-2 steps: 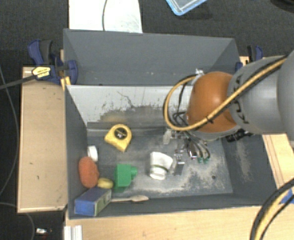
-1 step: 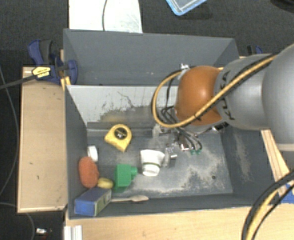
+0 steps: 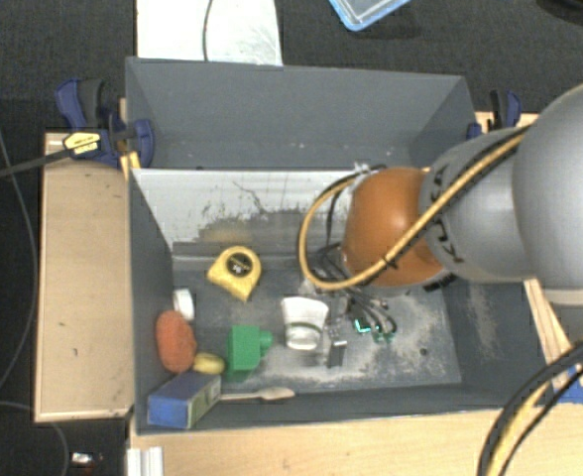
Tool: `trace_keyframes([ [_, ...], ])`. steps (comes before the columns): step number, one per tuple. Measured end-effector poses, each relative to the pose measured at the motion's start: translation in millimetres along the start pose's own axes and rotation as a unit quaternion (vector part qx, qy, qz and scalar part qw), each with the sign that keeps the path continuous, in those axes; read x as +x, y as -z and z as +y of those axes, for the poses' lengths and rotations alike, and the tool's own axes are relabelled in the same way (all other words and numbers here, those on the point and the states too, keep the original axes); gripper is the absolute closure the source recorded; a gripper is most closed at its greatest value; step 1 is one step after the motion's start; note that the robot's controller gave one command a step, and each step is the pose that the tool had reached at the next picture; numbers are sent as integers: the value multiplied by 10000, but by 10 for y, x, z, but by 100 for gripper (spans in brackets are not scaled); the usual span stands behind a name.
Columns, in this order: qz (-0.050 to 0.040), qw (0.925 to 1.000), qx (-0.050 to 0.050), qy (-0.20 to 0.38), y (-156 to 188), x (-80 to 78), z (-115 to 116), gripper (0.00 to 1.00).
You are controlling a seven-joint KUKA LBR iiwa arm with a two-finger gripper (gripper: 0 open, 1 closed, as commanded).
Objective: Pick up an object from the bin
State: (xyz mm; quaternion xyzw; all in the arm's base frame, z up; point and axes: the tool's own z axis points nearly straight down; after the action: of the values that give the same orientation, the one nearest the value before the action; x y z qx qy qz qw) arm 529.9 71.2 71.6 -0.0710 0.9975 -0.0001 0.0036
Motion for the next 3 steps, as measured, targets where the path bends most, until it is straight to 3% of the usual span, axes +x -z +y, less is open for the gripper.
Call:
trace_keyframes([
  [1, 2, 10000, -4, 15, -10, 12, 15, 100],
  [2, 1, 10000, -4, 20, -7, 12, 15, 100],
  [3, 18, 9999, -3, 149, 754, 44, 165, 100],
])
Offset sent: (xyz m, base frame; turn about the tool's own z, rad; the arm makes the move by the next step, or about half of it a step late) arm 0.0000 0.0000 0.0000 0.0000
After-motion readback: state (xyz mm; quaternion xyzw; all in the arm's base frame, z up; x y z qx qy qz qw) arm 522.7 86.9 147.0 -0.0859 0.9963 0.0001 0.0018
